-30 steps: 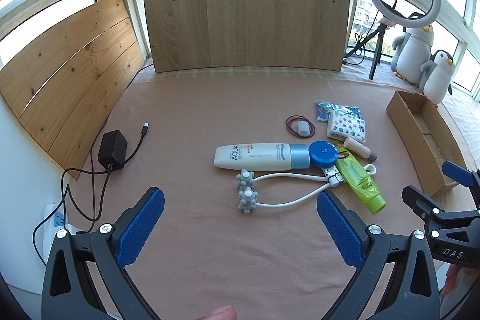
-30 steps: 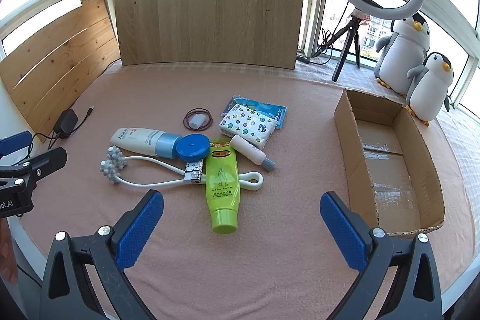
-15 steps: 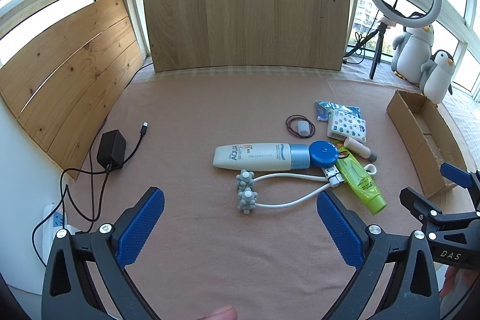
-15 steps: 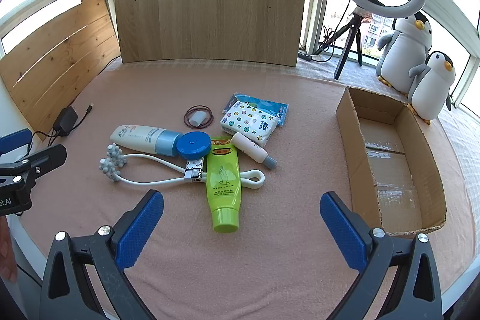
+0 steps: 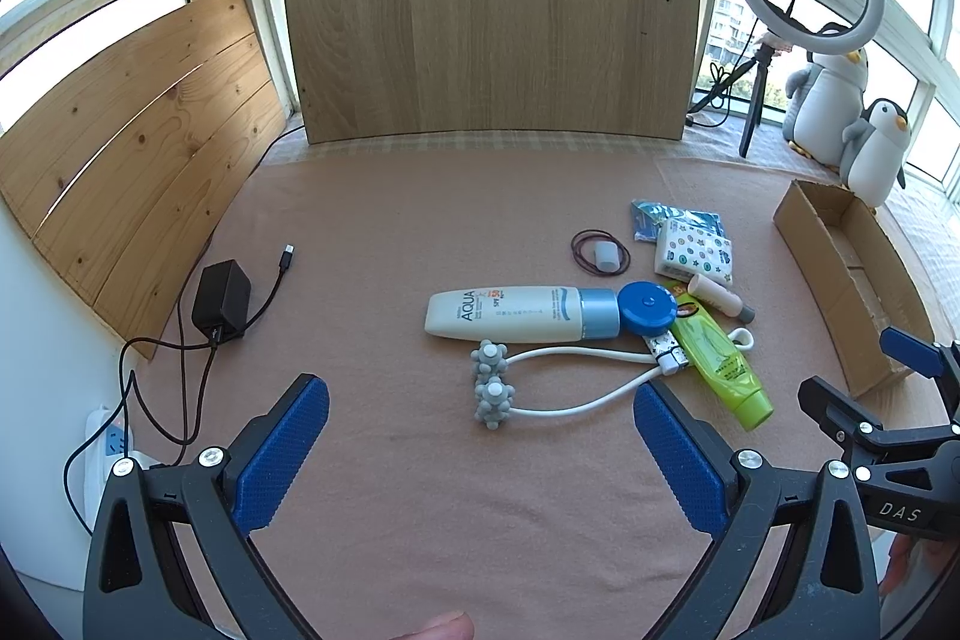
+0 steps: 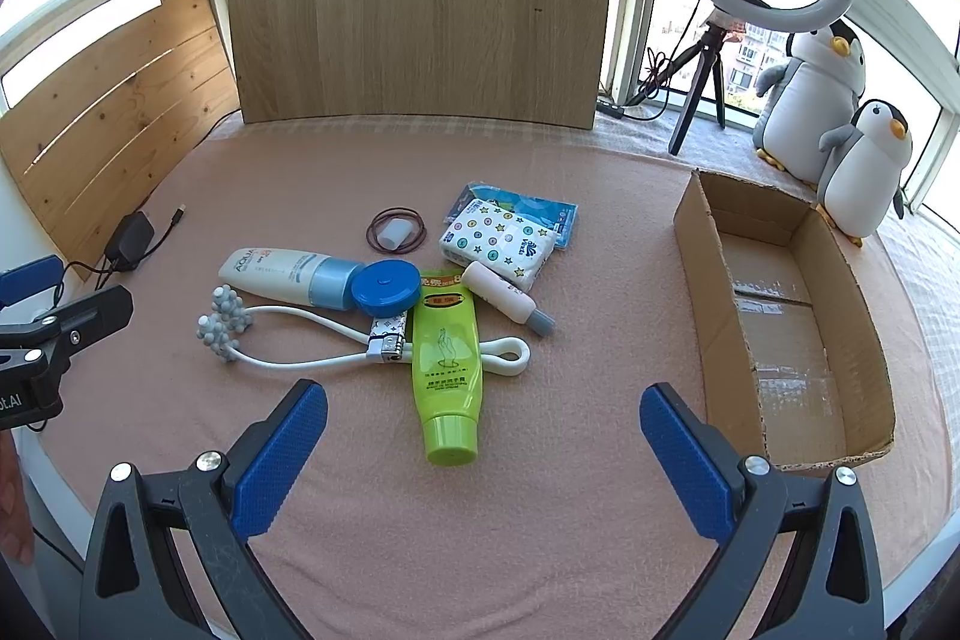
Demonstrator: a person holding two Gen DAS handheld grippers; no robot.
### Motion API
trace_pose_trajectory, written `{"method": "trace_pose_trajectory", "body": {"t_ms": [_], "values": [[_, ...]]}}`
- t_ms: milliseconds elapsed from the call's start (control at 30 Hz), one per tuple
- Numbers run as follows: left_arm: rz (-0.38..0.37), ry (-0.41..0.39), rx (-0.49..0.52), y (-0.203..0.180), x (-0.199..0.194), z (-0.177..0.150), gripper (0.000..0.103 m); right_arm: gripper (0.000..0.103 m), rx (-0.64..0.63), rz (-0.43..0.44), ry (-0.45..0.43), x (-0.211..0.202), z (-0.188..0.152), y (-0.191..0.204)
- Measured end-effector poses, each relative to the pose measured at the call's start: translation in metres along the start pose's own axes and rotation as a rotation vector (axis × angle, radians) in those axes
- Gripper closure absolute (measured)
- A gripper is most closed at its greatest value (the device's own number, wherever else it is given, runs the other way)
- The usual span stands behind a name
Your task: Organize objects
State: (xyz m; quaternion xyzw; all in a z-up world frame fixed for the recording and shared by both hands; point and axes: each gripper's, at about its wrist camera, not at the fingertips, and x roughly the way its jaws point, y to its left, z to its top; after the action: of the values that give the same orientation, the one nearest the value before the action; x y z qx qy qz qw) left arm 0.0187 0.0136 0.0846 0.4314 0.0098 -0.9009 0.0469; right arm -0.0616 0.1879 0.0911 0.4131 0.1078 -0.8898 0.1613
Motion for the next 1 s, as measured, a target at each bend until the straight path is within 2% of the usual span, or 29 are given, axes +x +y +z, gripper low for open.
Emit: {"method": "trace_pose_trajectory", "body": {"t_ms": [1000], "values": [[0.005, 0.005, -0.008, 0.0012, 0.0028, -0.0002, 0.0, 0.0, -0.01, 0.0, 0.029, 0.0044, -0.0013, 0.0013]]}}
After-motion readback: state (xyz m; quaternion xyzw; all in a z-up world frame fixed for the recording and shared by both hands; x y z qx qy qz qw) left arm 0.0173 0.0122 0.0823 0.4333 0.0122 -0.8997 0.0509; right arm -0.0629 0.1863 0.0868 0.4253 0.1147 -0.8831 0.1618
